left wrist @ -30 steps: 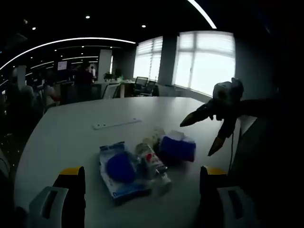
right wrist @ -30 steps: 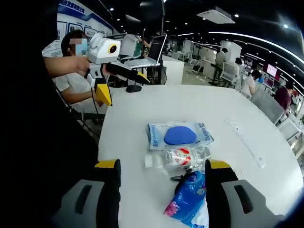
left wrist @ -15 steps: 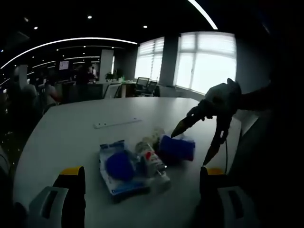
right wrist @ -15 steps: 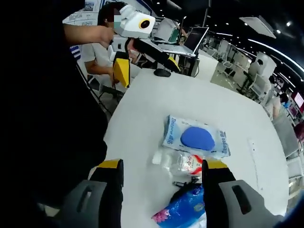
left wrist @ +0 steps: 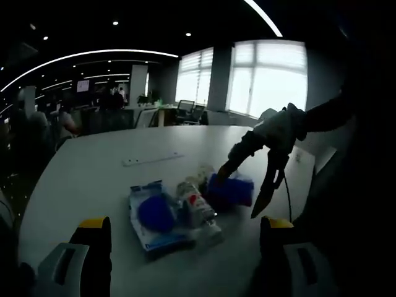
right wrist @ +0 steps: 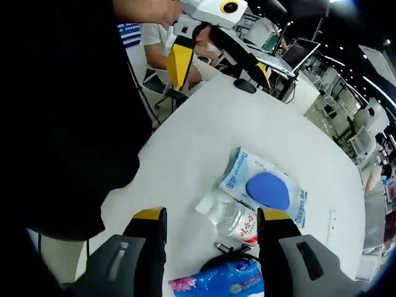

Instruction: Arrange the tabletop items into an orderly group along one side of the table until the central work area is clear of visible clutter.

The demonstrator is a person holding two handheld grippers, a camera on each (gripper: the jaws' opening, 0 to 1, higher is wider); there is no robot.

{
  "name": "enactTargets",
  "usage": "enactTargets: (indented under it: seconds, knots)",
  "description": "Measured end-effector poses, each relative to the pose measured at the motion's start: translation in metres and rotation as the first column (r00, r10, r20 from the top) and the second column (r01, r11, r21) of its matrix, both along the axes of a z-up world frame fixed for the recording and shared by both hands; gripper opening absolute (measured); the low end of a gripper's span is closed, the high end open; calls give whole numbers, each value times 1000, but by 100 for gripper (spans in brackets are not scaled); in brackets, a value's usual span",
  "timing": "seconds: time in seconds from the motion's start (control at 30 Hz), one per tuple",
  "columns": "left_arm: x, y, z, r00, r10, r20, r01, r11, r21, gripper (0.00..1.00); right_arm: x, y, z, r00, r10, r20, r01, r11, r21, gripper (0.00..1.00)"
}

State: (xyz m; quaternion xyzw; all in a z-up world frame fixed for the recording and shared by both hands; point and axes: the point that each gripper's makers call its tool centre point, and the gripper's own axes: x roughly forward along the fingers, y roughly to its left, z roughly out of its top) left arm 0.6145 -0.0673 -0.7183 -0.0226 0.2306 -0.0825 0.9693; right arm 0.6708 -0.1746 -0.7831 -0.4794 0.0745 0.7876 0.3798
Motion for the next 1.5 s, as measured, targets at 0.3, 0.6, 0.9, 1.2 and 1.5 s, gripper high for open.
enactTargets:
  seconds: [0.3,0.6,0.9,1.2,1.5]
  knots:
    - [0,-2,-2,1000,0,3,0,1000,4,99,-3,9,-18,988,140,60,-136,989,-58,47]
    - [-4,13,-16,1000,4,-2,-4,1000,-5,98,-6,14,-35,948,292,126,-281,954,-102,37]
    - [-6,8,-18,1000,15,-7,-15,1000,-12,98,-7,10,-53,881,432,194,-402,899,-174,33]
    - [-11,-2,-11,999,49,-8,-49,999,-23,97,-9,14,-67,769,585,257,-540,810,-228,24]
    - [-19,-2,-10,996,87,-17,-87,996,-33,97,-10,12,-82,667,691,280,-633,723,-277,22]
